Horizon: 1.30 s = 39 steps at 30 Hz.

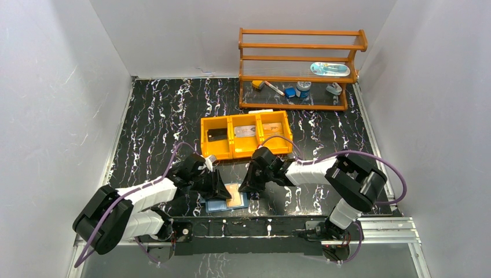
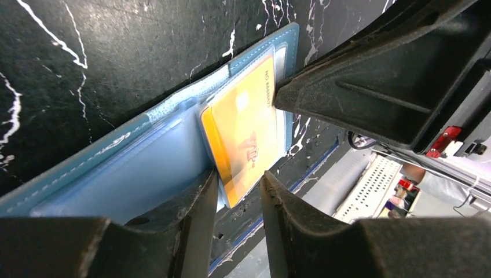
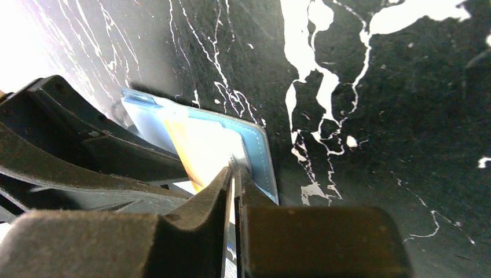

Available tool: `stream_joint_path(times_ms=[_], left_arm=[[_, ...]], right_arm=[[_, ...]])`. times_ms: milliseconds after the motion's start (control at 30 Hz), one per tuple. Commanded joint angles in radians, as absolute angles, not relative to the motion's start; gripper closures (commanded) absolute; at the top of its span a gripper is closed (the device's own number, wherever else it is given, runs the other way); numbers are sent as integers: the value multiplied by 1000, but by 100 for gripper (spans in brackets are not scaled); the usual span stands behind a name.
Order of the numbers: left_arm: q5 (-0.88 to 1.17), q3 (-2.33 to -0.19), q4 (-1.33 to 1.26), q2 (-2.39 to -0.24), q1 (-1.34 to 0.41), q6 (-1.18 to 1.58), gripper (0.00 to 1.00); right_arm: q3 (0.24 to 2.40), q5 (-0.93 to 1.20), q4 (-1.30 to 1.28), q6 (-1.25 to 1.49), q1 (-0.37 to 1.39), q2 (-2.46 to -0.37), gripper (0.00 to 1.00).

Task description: Take the credit cards out of the card holder

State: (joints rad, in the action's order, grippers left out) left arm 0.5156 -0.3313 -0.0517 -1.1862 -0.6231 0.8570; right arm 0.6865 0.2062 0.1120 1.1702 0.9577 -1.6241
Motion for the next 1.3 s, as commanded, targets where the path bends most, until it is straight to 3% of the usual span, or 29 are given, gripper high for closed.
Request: stream_joint_path(times_ms=[0,167,400,767,867,1000,1267], left_arm=[[562,-273,-54,-1188,-620,881,67],[582,-234,-100,-1180,-620,911,68],[573,-216,-190,-1193,-620,967,84],[445,-348,-93,-1195,-620,919,86],[450,-376,-90,-1217,-620,894,88],[473,-402,-95,-1242,-620,871,100],[448,-438,5,-1189,-612,789,100]], right_arm=[[617,179,119,1210,966,-1647,86],[611,185,126,1215,968,-1651,89],[603,205,157,1219,970,-1651,93],[569,208,181,1236,998,-1629,95],[573,208,181,1237,1000,-1622,96],[577,207,179,1235,1000,-1619,96],[601,162,121,1206,997,-1596,90]])
